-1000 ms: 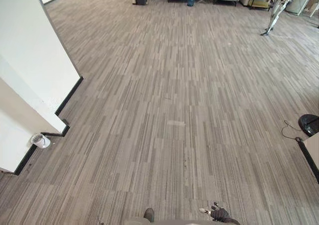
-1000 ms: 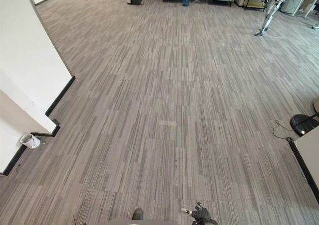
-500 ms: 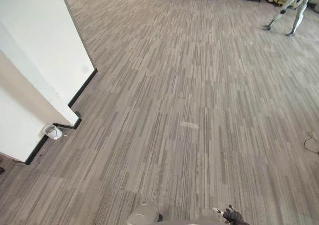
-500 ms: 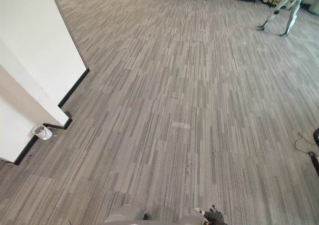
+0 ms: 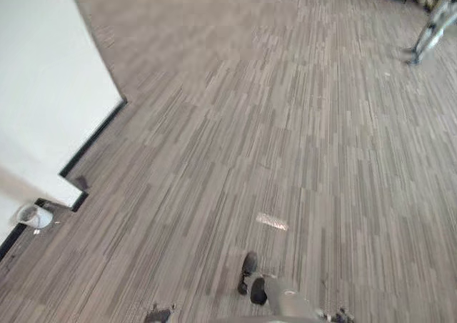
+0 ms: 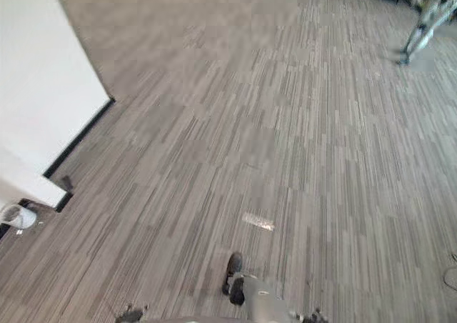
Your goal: Organize washtable
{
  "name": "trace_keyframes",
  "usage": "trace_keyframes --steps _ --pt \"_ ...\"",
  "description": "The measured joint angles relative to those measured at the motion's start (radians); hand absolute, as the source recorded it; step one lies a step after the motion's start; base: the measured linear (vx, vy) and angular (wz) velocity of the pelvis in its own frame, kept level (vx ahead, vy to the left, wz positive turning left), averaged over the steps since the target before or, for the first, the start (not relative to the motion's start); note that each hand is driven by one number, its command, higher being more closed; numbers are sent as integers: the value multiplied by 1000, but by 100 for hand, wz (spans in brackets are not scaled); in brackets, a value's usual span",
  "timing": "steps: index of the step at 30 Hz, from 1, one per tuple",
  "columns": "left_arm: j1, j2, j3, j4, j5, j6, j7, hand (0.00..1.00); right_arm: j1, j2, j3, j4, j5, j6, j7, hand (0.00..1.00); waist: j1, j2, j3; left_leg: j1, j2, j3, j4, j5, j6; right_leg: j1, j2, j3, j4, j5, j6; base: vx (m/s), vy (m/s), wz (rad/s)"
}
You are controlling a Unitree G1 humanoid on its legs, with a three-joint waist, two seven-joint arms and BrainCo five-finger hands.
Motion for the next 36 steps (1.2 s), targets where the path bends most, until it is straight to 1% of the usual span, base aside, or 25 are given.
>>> trace_keyframes --steps 1,2,3,4,5,6,7,8,9,10,11,12,14,15,16,17,19,20,22,23,24,25,26,30,36 --pt "-1 1 0 1 1 0 0 0 0 -3 1 -6 0 -2 1 0 -10 5 13 -23 17 33 71 -14 11 58 6 6 -25 -11 3 636 -144 -4" --pt "0 9 -2 -15 0 -5 3 0 -2 -6 26 2 -2 5 -1 0 -6 -5 25 -70 67 110 167 -67 44 169 14 29 -57 -36 5 598 -143 10" --pt "6 17 -4 -33 0 -13 3 0 -6 -7 66 6 -5 6 -1 0 11 -29 36 -112 87 152 214 -113 55 252 16 60 -88 -62 5 680 -181 -11" --pt "30 28 -22 -50 0 -19 5 0 -17 -8 113 20 -7 0 0 0 28 -51 34 -196 91 170 249 -176 66 339 15 102 -144 -91 31 723 -194 -49" --pt "51 32 -49 -54 -1 -21 5 0 -52 -15 140 38 -4 -6 2 0 48 -49 31 -288 90 148 240 -223 59 405 30 128 -185 -98 38 586 -155 -61" --pt "54 34 -52 -53 0 -20 6 0 -66 -14 154 39 -4 -7 2 0 52 -49 35 -327 89 143 224 -237 56 428 37 142 -202 -103 40 614 -117 -75" --pt "65 33 -74 -41 -1 -16 7 0 -102 -12 176 54 -3 -10 1 0 75 -32 48 -407 83 134 135 -252 49 485 50 177 -228 -125 49 376 -39 -61" --pt "73 34 -90 -33 -2 -16 7 0 -117 -14 190 60 -2 -12 1 0 78 -28 55 -445 61 127 25 -247 40 516 49 193 -233 -147 58 664 3 -55" --pt "92 34 -109 -32 -4 -16 7 0 -129 -11 206 63 -1 -13 2 0 79 -15 58 -466 20 114 -167 -223 12 554 46 209 -235 -182 74 482 70 -28" --pt "104 32 -123 -30 -6 -16 7 0 -129 -10 217 64 -1 -14 2 0 80 -3 55 -470 11 113 -262 -203 5 572 47 219 -235 -200 80 491 99 -52" --pt "124 31 -131 -19 -8 -16 7 0 -126 -6 236 78 -1 -13 3 0 102 4 43 -463 -14 105 -314 -87 48 596 41 262 -220 -238 99 602 175 -88" --pt "145 33 -129 -4 -8 -14 7 0 -118 0 258 91 -10 -14 8 0 118 -9 29 -436 -34 106 -319 -35 101 601 21 303 -174 -288 134 638 166 -101" --pt "150 36 -121 6 -8 -12 5 0 -120 11 261 94 -21 -14 18 0 123 -23 30 -386 -32 150 -346 -51 121 536 -5 318 31 -336 214 570 111 -63" --pt "142 46 -120 7 -7 -12 6 0 -125 16 261 93 -42 -17 22 0 117 -36 38 -325 -32 157 -392 -57 130 429 -28 295 276 -330 290 524 77 -27" --pt "127 57 -119 13 -7 -8 5 0 -132 15 258 92 -48 -23 23 0 98 -45 46 -252 -32 155 -435 -63 139 373 -56 254 431 -347 257 584 70 -12" --pt "117 62 -118 19 -7 -8 5 0 -133 13 255 92 -48 -23 22 0 94 -46 48 -211 -30 150 -458 -64 141 365 -72 233 452 -357 241 539 24 13" --pt "78 73 -117 25 -6 -10 4 0 -133 12 242 91 -48 -26 24 0 68 -36 53 -81 10 124 -534 -66 143 357 -101 187 320 -369 217 410 -39 27" --pt "65 75 -116 23 -6 -12 5 0 -133 13 233 92 -48 -25 23 0 66 -37 52 -69 23 117 -542 -69 140 355 -101 188 258 -367 217 322 -59 40" --pt "43 69 -101 12 -6 -30 3 0 -128 11 218 97 -48 -22 21 0 63 -48 48 -43 46 110 -558 -93 109 328 -118 213 91 -305 230 312 -59 35" --pt "44 62 -85 0 -9 -35 4 0 -116 10 215 105 -48 -17 19 0 60 -65 45 -21 40 109 -565 -128 100 313 -154 243 8 -193 236 349 -133 19" --pt "57 71 -67 -4 -10 -36 7 0 -98 24 213 105 -45 -13 19 0 71 -111 28 -10 7 109 -560 -151 87 290 -201 265 -31 -34 247 359 -183 12" --pt "63 76 -57 -4 -10 -36 9 0 -96 28 214 106 -43 -13 18 0 72 -123 22 -2 -1 106 -553 -167 78 290 -212 265 -20 -55 289 345 -216 7" --pt "70 55 -53 -3 -11 -37 14 0 -98 15 214 118 -48 -8 17 0 72 -85 8 -6 30 88 -531 -178 70 315 -187 237 -42 -52 280 324 -216 22" --pt "81 27 -134 -12 -42 -47 23 0 -102 -33 210 135 -48 -2 14 0 71 -11 -10 10 89 48 -531 -188 53 434 -127 176 -226 -13 247 262 -143 25" --pt "80 47 -244 -12 -51 -67 4 0 -103 -49 185 135 -46 0 -6 0 50 -1 -11 11 80 24 -547 -183 45 492 -133 142 -314 12 257 58 -19 17"
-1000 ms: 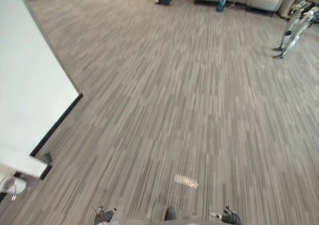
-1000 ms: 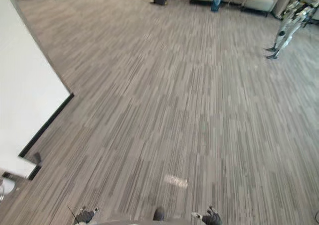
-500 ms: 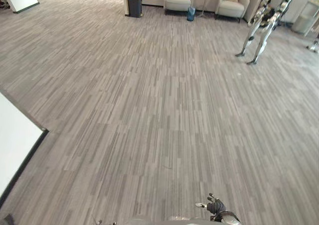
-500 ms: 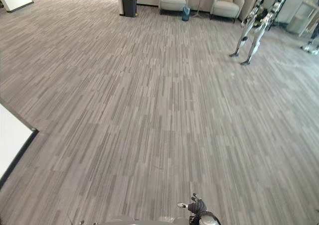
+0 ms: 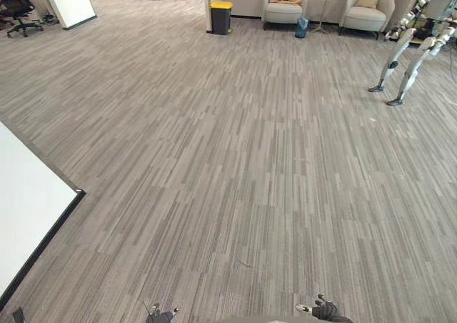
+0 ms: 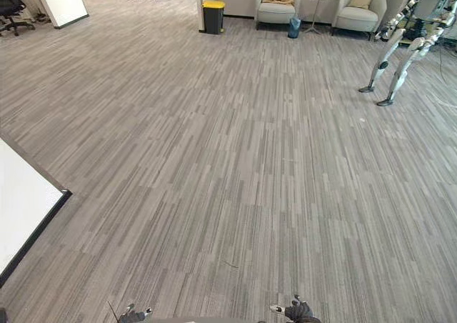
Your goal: Organize washtable
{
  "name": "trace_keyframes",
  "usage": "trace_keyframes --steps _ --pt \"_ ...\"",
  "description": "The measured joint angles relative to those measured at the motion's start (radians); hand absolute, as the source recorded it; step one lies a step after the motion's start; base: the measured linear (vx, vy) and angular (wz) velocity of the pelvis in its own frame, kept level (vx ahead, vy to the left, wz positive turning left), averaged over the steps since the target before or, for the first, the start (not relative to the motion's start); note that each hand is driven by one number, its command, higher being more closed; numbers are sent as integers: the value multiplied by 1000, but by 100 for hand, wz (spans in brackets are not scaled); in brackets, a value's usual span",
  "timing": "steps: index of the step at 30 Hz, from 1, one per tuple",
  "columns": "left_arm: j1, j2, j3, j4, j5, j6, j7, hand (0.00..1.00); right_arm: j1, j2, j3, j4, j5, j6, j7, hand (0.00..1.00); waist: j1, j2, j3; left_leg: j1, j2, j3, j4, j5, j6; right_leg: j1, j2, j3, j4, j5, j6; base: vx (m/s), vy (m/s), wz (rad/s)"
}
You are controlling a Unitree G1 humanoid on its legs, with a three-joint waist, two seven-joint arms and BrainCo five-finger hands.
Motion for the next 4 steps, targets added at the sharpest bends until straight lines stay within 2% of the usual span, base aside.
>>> trace_keyframes --steps 4 --pt "-1 21 -36 -1 -17 -2 -1 0 -2 -2 -7 -1 7 -2 -2 0 -4 -8 3 -9 -25 -3 -4 0 0 9 -16 -4 -41 31 17 -29 28 2"
